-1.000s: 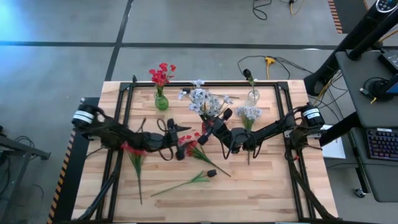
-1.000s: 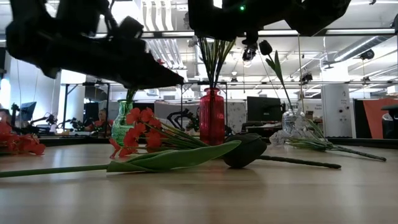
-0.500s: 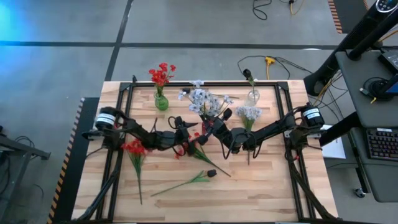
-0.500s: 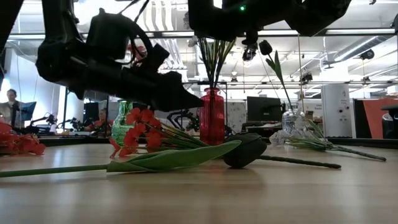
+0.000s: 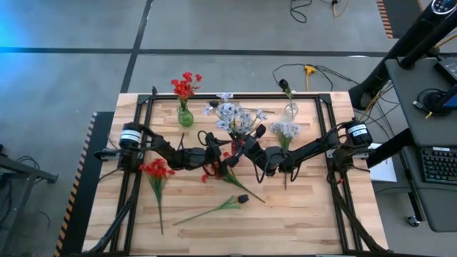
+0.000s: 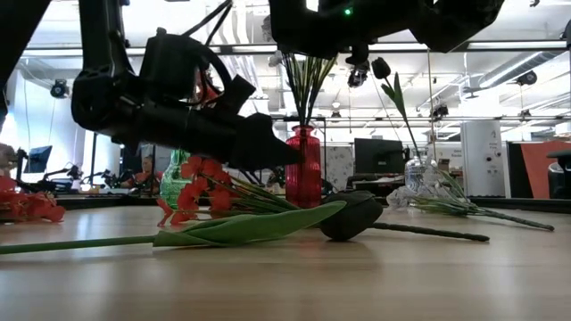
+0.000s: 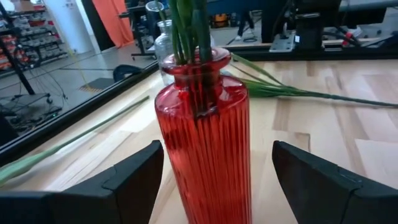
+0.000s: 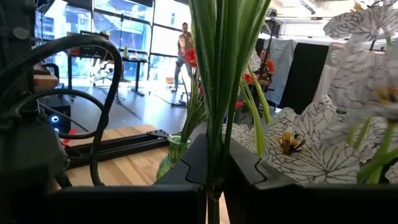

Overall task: Sort flowers into vase by color
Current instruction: Put the right white flowers into the red vase

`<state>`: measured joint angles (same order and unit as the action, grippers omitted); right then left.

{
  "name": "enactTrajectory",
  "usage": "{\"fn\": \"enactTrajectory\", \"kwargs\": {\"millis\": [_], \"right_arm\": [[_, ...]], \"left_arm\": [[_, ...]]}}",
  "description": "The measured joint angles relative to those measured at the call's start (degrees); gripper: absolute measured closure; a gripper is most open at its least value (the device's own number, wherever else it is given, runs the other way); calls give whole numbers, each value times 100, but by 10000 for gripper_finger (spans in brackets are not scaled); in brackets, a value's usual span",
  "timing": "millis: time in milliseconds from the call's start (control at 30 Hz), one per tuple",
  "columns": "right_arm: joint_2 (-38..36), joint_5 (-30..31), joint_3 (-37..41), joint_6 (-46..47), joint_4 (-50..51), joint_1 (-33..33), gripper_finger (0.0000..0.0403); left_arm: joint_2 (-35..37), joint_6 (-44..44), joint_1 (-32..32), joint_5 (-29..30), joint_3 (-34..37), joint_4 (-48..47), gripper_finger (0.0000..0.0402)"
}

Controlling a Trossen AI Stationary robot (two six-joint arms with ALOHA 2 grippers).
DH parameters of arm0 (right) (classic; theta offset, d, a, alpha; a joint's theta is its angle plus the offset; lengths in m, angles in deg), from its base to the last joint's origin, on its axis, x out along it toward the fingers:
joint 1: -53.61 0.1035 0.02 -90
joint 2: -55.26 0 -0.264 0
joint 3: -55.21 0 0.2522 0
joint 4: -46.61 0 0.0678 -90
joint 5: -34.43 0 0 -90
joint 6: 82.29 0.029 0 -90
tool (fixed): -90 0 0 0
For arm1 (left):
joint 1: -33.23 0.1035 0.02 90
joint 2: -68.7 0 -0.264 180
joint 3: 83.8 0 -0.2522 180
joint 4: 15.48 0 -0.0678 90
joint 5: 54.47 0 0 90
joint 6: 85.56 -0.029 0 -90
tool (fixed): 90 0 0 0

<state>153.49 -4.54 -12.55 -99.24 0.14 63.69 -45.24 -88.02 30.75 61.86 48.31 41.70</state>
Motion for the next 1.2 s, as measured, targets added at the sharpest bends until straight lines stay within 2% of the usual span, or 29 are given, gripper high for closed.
{"fn": "enactTrajectory", "kwargs": {"millis": [333,733,1200], "right_arm": [[0,0,2,2,0,0,385],[0,0,4,2,2,0,385],[0,-1,4,51,138,0,383]], "left_arm": [[-152,-94,9,8,-175,1,124],[-152,-29,46,18,-175,-17,188],[-152,-2,50,24,-175,-26,189]]}}
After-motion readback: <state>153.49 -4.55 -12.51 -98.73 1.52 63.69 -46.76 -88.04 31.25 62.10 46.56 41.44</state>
